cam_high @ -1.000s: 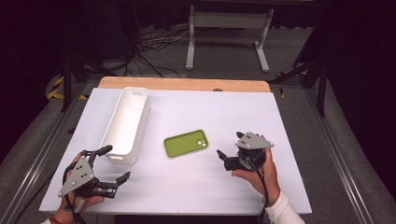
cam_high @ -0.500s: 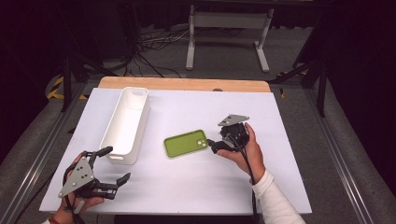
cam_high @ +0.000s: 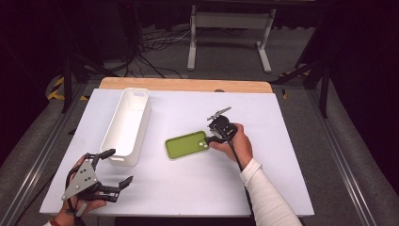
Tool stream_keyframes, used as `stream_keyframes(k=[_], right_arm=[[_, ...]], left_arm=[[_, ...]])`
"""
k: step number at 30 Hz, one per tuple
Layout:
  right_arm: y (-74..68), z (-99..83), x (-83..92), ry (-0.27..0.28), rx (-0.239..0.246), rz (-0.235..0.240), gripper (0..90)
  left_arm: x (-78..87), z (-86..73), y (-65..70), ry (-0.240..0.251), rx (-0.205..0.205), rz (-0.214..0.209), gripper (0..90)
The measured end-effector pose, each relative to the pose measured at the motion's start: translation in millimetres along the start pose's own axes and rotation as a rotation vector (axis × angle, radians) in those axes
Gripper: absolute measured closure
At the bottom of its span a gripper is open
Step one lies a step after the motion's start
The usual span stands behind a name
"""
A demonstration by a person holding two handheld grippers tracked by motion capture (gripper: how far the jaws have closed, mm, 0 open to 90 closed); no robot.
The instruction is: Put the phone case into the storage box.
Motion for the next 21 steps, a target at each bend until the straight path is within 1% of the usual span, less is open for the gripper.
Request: stream_keyframes(k=[1, 2, 3, 5, 6, 8, 9, 10, 11, 13, 14, 15, 16, 17, 18, 21], right_arm=[[0.2, 1.0, -3.7, -0.017, -0.005, 0.001, 44.6], [0.2, 1.6, -6.0, -0.024, -0.008, 0.002, 45.5], [0.1, 2.2, -8.5, -0.033, -0.014, 0.012, 46.8], [0.2, 2.8, -11.0, -0.038, -0.020, 0.011, 47.2], [0.5, 4.5, -14.5, -0.042, -0.033, 0.012, 48.6], [0.6, 5.9, -16.2, -0.039, -0.043, 0.025, 50.8], [0.5, 6.6, -17.2, -0.042, -0.047, 0.027, 52.7], [0.5, 6.6, -17.2, -0.042, -0.047, 0.027, 52.7], [1.1, 7.5, -17.7, -0.037, -0.056, 0.046, 60.2], [1.5, 7.9, -17.7, -0.034, -0.070, 0.057, 66.8], [1.5, 7.9, -17.7, -0.034, -0.070, 0.057, 66.8], [0.3, 7.1, -17.5, -0.028, -0.075, 0.085, 74.9], [0.3, 7.1, -17.5, -0.028, -0.075, 0.085, 74.9], [-1.7, 6.8, -17.1, -0.026, -0.078, 0.086, 79.3], [-2.8, 6.9, -17.2, -0.026, -0.075, 0.085, 80.1], [-4.8, 7.2, -17.3, -0.023, -0.089, 0.070, 81.4]], left_arm=[[-0.7, -0.3, 0.3, 0.002, -0.001, 0.003, 4.5], [-1.2, -0.3, 1.2, -0.007, 0.003, -0.003, 4.7], [-1.7, -0.2, 1.5, -0.010, -0.002, -0.002, 4.8], [-2.2, -0.2, 1.6, -0.012, -0.008, 0.002, 5.1], [-3.1, -0.3, 3.2, -0.013, 0.002, -0.003, 5.1], [-3.6, -0.4, 3.7, -0.017, 0.005, -0.005, 5.1], [-3.5, -0.3, 3.0, -0.019, -0.005, -0.001, 5.2], [-3.5, -0.3, 3.0, -0.019, -0.005, -0.001, 5.2], [-3.7, -0.7, 3.2, -0.023, -0.001, -0.006, 5.1], [-3.9, -0.9, 3.4, -0.026, 0.002, -0.008, 5.1], [-3.9, -0.9, 3.4, -0.026, 0.002, -0.008, 5.2], [-3.8, -1.0, 3.6, -0.029, 0.003, -0.010, 5.5], [-3.8, -1.0, 3.6, -0.029, 0.003, -0.010, 5.5], [-3.5, -1.1, 3.6, -0.030, 0.005, -0.010, 5.6], [-3.5, -1.1, 3.5, -0.030, 0.006, -0.009, 5.7], [-3.4, -1.0, 3.7, -0.033, 0.006, -0.011, 5.8]])
Point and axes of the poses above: each handheld gripper's, and its own axes: x roughly backward along the jaws, z roughly out of its top, y roughly to its right, the point moved 1 cm from there along -x, roughly forward along the jaws, and after that the axes turned 9 degrees about -y, right-handed, at the moved point
